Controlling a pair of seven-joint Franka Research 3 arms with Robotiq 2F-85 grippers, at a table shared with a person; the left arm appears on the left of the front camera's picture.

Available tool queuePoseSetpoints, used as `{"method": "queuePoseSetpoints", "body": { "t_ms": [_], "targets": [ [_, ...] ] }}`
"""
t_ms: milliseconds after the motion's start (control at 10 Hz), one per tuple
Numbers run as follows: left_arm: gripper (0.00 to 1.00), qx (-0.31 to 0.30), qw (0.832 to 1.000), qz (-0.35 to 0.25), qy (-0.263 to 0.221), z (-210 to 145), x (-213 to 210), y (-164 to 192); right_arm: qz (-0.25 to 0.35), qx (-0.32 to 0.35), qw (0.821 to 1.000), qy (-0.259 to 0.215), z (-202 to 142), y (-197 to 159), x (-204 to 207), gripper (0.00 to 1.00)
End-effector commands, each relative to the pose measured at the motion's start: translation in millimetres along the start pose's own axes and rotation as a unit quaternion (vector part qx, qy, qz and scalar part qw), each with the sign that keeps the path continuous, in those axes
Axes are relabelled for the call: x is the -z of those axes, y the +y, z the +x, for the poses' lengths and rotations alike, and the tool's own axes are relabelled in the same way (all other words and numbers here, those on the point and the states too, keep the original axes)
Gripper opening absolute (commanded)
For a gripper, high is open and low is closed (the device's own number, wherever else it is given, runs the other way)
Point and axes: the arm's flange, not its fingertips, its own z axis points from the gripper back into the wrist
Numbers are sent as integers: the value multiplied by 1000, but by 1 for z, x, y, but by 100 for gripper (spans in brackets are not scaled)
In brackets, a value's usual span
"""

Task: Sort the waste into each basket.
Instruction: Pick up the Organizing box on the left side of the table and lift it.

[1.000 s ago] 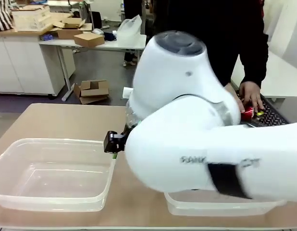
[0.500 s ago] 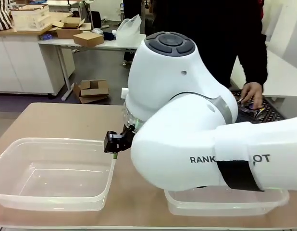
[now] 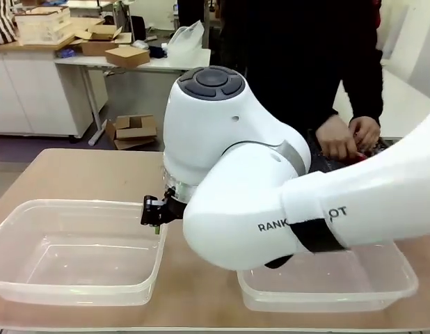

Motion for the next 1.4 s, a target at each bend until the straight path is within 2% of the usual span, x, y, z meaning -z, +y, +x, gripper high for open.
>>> {"method": "queuePoseSetpoints", "body": {
  "t_ms": [0, 200, 400, 500, 600, 700, 900, 1000, 1100, 1300],
  "targets": [
    [100, -7, 1000, -9, 8, -33, 118, -6, -2, 11, 1000, 4, 25, 39, 46, 100],
    [100, -36, 999, -14, 30, -39, 173, -12, -6, 1, 1000, 21, 31, 50, 64, 100],
    [100, -65, 996, -28, 55, -40, 206, -26, -6, -6, 999, 32, 33, 57, 71, 100],
    [100, -84, 990, -67, 94, -40, 218, -32, -20, -2, 999, 35, 35, 57, 74, 100],
    [100, -49, 997, -28, 59, 36, 56, 40, -44, 4, 998, 41, 37, 53, 75, 100],
    [100, -49, 997, -28, 59, 36, 56, 40, -2, -12, 999, 38, 30, 34, 67, 100],
    [100, -49, 997, -28, 59, 36, 56, 40, -2, -12, 999, 38, 30, 34, 67, 100],
    [100, -61, 995, -33, 68, 43, 63, 41, -2, -12, 999, 38, 30, 34, 67, 100],
    [100, -79, 992, 14, 99, 46, 89, 39, -2, -12, 999, 38, 30, 34, 67, 100],
    [100, -98, 984, -8, 146, 43, 157, 39, -2, -12, 999, 38, 30, 34, 67, 100]
  ]
}}
